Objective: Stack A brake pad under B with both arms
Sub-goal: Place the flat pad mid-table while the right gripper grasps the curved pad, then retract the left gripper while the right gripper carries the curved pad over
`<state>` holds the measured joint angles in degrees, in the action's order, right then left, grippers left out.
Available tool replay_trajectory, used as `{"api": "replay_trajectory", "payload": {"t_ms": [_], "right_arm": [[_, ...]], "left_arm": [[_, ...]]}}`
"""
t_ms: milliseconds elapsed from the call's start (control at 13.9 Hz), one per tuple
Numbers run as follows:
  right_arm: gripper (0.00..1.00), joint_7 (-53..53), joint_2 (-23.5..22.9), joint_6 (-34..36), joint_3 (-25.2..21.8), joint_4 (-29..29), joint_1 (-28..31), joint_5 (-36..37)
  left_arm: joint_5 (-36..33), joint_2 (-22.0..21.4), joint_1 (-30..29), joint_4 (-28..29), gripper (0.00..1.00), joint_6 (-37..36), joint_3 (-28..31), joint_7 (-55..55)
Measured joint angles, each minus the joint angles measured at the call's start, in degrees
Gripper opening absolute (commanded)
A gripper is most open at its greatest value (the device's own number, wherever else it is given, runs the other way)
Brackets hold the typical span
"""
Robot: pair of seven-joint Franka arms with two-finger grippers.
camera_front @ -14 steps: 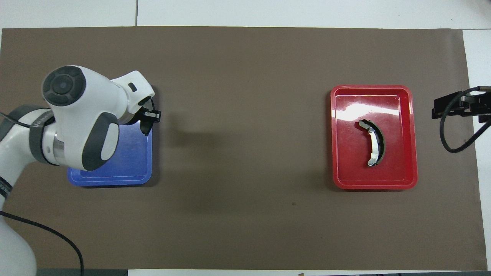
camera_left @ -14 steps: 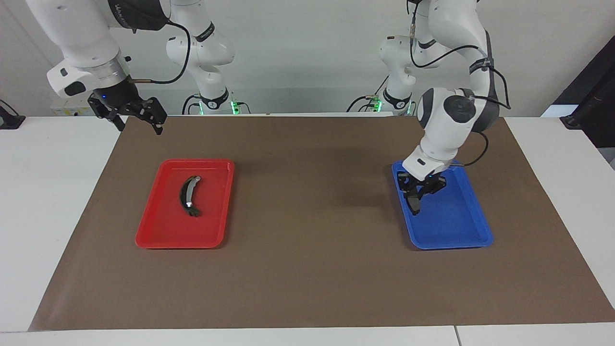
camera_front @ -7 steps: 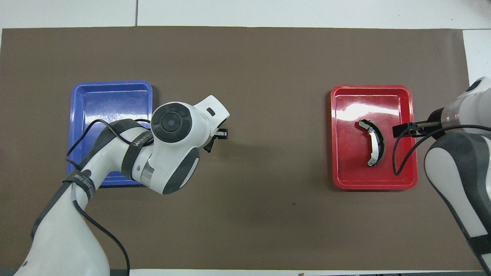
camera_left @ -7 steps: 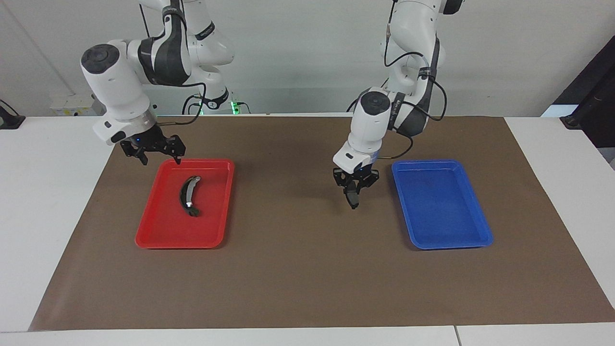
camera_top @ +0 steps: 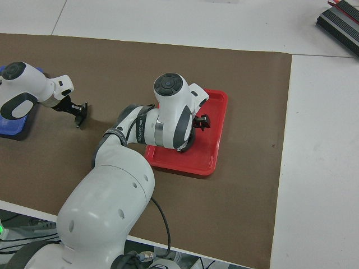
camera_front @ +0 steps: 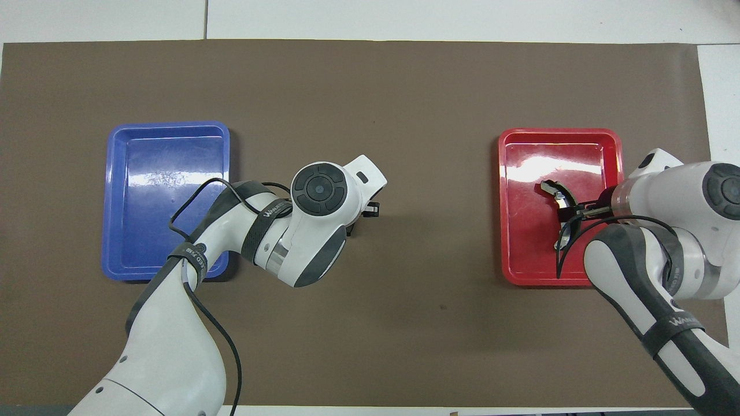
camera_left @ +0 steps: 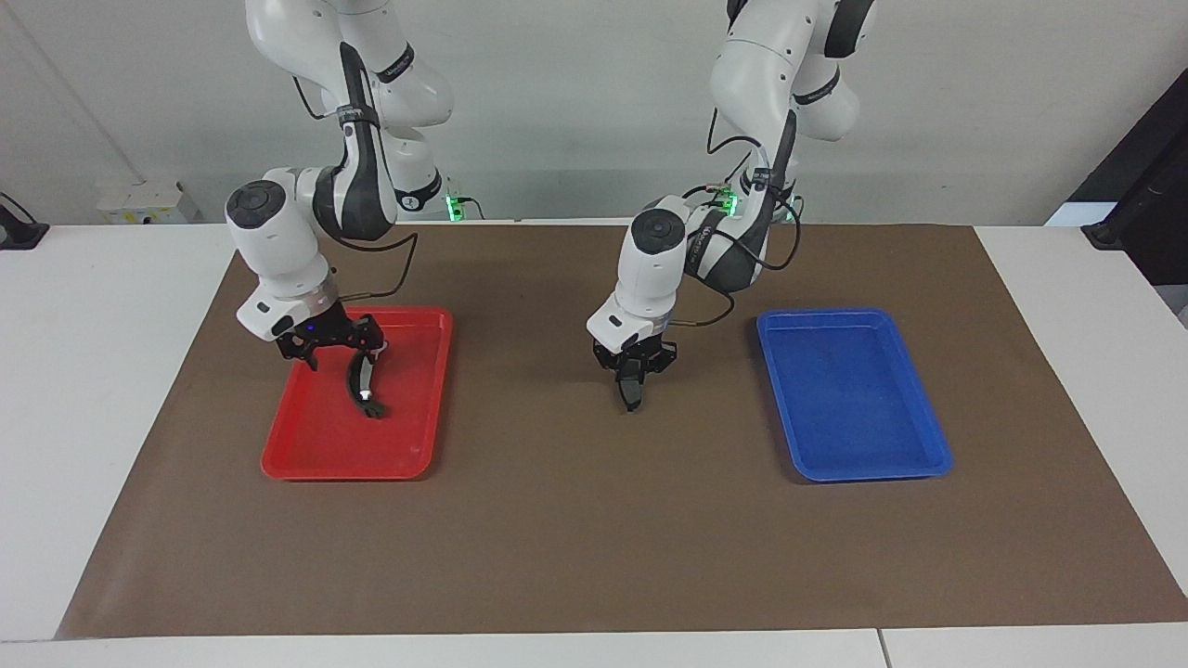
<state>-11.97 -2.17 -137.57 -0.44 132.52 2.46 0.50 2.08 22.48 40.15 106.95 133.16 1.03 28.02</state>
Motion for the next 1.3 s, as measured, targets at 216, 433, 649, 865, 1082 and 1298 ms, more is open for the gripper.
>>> {"api": "replay_trajectory", "payload": {"t_ms": [216,433,649,865,1082,1298], "right_arm": [[1.00,-2.5,-1.5,-2.8,0.0,1.2,0.0,-0.4],[0.98,-3.7,-3.3,-3.6,0.0,1.5,0.0,-0.7],[0.85,-5.4,-3.9,-4.3,0.0,1.5,0.0,-1.1],[0.36,-5.6,-3.9,-4.3,0.1,1.5,-0.1,-1.2],[0.00,-5.6,-3.9,-4.2,0.2,1.5,-0.1,-1.3],[0.00,-5.6,-3.9,-3.1,0.3,1.0,-0.1,-1.3]], "left_arm": [[0.0,0.3,0.3,0.0,0.04,0.0,0.0,0.0],[0.0,0.3,0.4,0.2,0.38,0.0,0.0,0.0],[0.0,0.4,0.4,0.4,1.00,-0.2,0.1,0.0],[0.0,-0.1,0.1,0.1,1.00,-1.3,0.8,0.0],[0.1,-4.9,-3.6,-0.9,1.00,-10.2,1.6,-0.1],[0.0,-11.8,-12.6,-1.0,1.00,-19.9,1.9,-8.2]]}}
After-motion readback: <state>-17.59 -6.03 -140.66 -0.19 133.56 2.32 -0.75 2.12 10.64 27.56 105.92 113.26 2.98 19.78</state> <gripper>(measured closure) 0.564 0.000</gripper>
